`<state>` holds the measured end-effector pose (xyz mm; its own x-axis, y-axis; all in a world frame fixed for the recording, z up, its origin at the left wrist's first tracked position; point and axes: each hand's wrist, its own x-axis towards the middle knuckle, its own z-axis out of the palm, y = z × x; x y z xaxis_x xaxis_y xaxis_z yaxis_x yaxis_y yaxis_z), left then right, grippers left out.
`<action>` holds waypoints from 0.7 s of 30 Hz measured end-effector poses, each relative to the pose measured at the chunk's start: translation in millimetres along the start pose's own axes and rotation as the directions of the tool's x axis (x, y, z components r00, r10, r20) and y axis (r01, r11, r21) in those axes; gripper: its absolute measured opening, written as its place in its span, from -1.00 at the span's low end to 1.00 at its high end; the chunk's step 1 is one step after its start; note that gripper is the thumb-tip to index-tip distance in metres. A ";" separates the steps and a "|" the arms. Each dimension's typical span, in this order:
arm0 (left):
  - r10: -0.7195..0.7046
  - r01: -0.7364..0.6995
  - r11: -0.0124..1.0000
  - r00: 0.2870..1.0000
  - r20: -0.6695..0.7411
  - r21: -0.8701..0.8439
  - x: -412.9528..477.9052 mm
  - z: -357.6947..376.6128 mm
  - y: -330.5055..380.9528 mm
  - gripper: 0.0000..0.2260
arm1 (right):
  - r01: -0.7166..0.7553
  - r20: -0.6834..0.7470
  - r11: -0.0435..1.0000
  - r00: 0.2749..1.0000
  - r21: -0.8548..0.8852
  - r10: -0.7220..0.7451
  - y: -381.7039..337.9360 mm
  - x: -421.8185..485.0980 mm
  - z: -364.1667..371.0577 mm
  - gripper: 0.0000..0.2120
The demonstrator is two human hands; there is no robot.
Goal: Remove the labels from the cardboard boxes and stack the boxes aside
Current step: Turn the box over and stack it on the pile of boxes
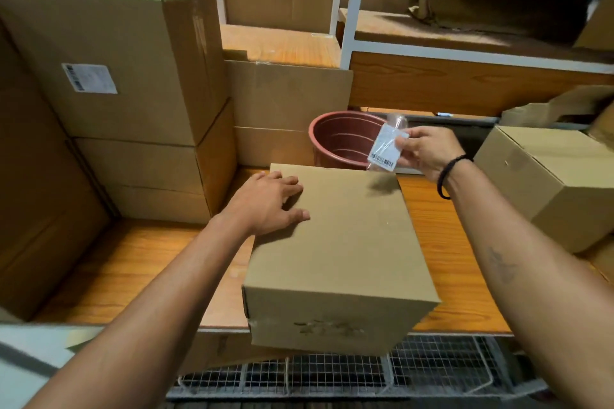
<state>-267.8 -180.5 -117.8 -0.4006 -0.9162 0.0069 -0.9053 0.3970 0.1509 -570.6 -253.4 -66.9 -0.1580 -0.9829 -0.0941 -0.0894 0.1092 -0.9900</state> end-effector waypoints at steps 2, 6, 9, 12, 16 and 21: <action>0.059 -0.058 0.998 0.997 0.042 -0.017 6.2 -7.4 7.4 -0.41 | -0.074 -0.025 0.996 0.997 0.043 0.075 6.8 6.4 0.8 -0.89; 0.182 -0.167 0.977 0.977 0.108 -0.132 32.4 -11.0 25.9 -0.37 | -0.144 -0.039 0.984 0.988 0.102 0.149 15.7 27.0 7.3 -0.89; 0.179 -0.165 0.981 0.971 0.155 -0.100 52.0 -5.6 28.8 -0.33 | -0.182 -0.057 0.976 0.980 0.117 0.190 18.4 55.7 12.2 -0.88; 0.163 -0.152 0.985 0.974 0.156 -0.080 56.8 3.3 25.0 -0.31 | -0.236 -0.042 0.965 0.969 0.111 0.242 16.8 89.7 18.3 -0.82; 0.153 -0.144 0.987 0.977 0.147 -0.068 54.9 6.9 23.3 -0.30 | -0.279 -0.124 0.954 0.949 0.106 0.291 14.7 122.9 31.3 -0.64; 0.125 -0.114 0.991 0.978 0.169 -0.072 55.7 5.3 24.6 -0.32 | -0.280 -0.156 0.959 0.946 0.050 0.284 22.2 144.7 50.9 -0.46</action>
<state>-313.1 -221.4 -119.0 -0.5284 -0.8372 -0.1412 -0.8413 0.4939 0.2198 -545.4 -400.8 -107.8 -0.3280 -0.8758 -0.3541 0.0077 0.3723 -0.9281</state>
